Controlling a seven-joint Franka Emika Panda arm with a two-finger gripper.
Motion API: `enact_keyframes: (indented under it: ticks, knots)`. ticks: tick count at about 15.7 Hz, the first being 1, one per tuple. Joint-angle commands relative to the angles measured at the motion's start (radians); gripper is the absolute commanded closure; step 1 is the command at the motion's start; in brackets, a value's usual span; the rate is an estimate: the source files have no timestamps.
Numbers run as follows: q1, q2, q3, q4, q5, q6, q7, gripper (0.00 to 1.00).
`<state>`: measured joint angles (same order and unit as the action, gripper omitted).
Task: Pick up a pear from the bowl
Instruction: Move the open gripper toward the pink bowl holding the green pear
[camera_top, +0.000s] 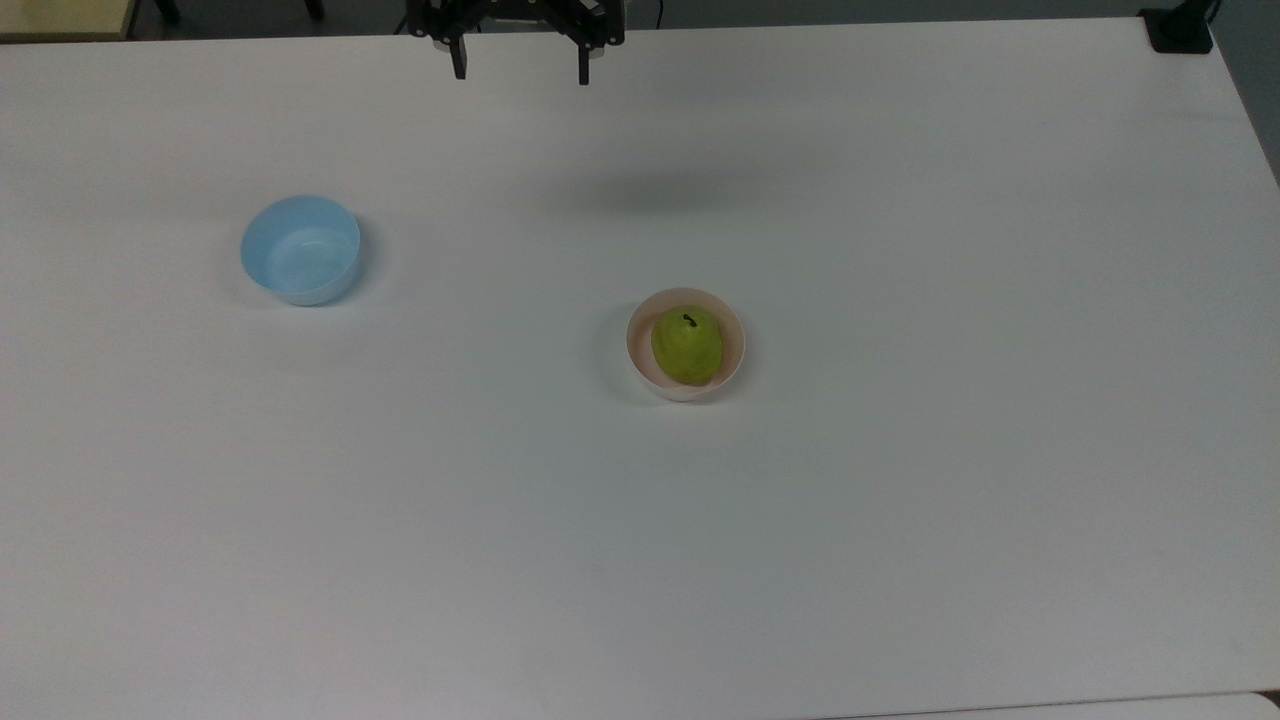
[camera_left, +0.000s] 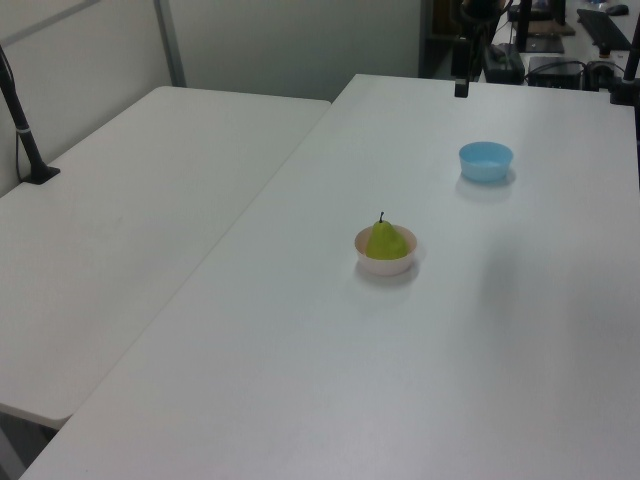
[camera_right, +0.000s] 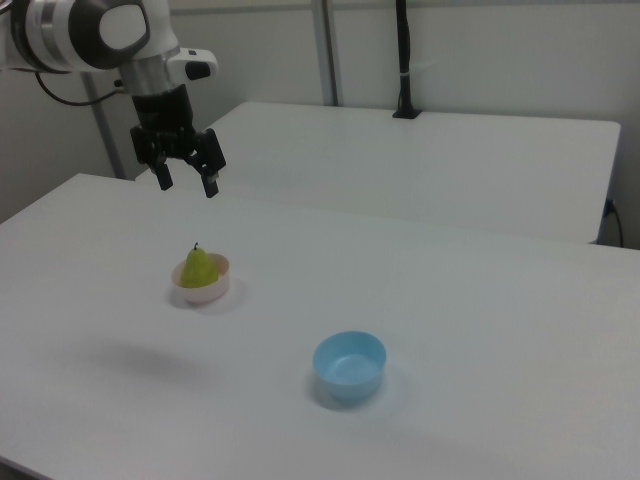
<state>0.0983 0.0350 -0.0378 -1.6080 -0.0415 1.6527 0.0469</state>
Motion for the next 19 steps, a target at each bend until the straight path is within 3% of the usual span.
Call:
enact_keyframes:
  ticks: [1, 4, 12, 19]
  knots:
    - [0.014, 0.017, 0.006, -0.02, 0.028, 0.061, -0.019, 0.0]
    - [0.029, 0.04, 0.024, -0.02, 0.057, 0.125, -0.019, 0.0]
    - [0.126, 0.149, 0.027, -0.02, 0.046, 0.252, -0.001, 0.0]
    - [0.138, 0.267, 0.027, -0.02, 0.028, 0.338, -0.012, 0.0]
